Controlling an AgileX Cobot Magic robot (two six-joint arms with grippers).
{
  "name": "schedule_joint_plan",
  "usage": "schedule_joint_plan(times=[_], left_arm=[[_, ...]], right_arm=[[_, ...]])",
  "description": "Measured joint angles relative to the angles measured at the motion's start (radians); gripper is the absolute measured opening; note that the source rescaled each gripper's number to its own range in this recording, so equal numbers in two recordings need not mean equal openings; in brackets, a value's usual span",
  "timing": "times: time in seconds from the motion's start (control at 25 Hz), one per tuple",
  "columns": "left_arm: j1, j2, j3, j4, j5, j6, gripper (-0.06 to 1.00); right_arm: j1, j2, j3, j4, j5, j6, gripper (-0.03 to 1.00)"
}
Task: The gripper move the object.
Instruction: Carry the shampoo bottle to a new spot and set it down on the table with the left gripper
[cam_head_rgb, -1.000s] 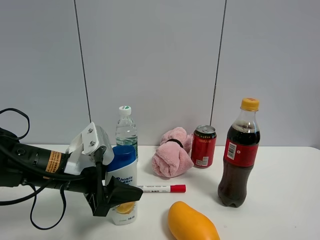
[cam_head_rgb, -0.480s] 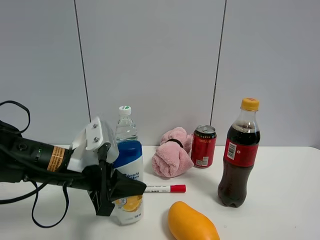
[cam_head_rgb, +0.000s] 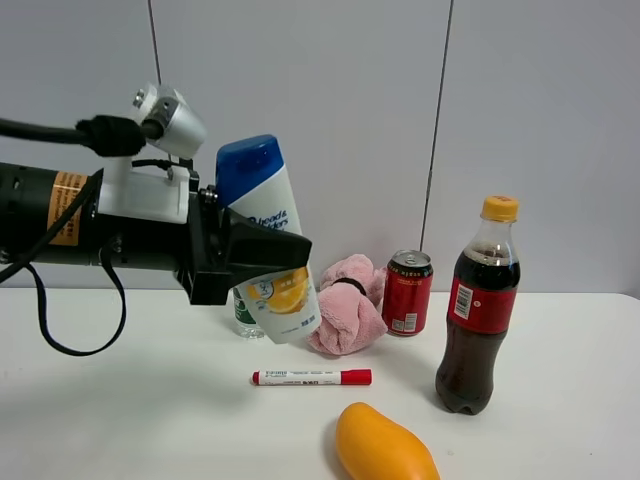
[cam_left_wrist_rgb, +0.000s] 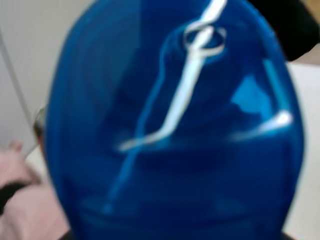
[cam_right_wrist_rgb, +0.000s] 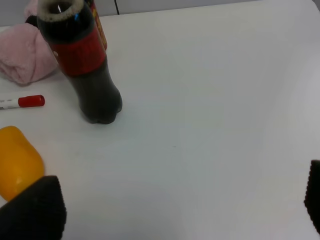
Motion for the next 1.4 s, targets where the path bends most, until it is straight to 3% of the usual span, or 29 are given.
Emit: schedule_joint_plan(times=[0.4,0.56,0.92,1.12,1.4], left_arm=[[-0.231,-0.004,-0.13,-0.139,0.222,0.01,0.01],[-0.327,0.035,-0.176,-0.203,0.262,0.016,0.01],[-0.394,0.205,-0.25,-0.453,0.277,0.165,0.01],[-0.425,0.3,-0.293,-0.45,0.278,0.213,0.01],[-0.441,0.361,-0.359,-0.392,0.162,0.213,0.01]], right_arm=[[0.0,0.0,0.0,0.0,0.0,0.0,1.0],[0.0,0.0,0.0,-0.005,0.0,0.002,1.0],[0.0,0.0,0.0,-0.021,0.0,0.018,1.0],[0.0,0.0,0.0,-0.021,0.0,0.018,1.0],[0.0,0.0,0.0,-0.021,0.0,0.019,1.0]])
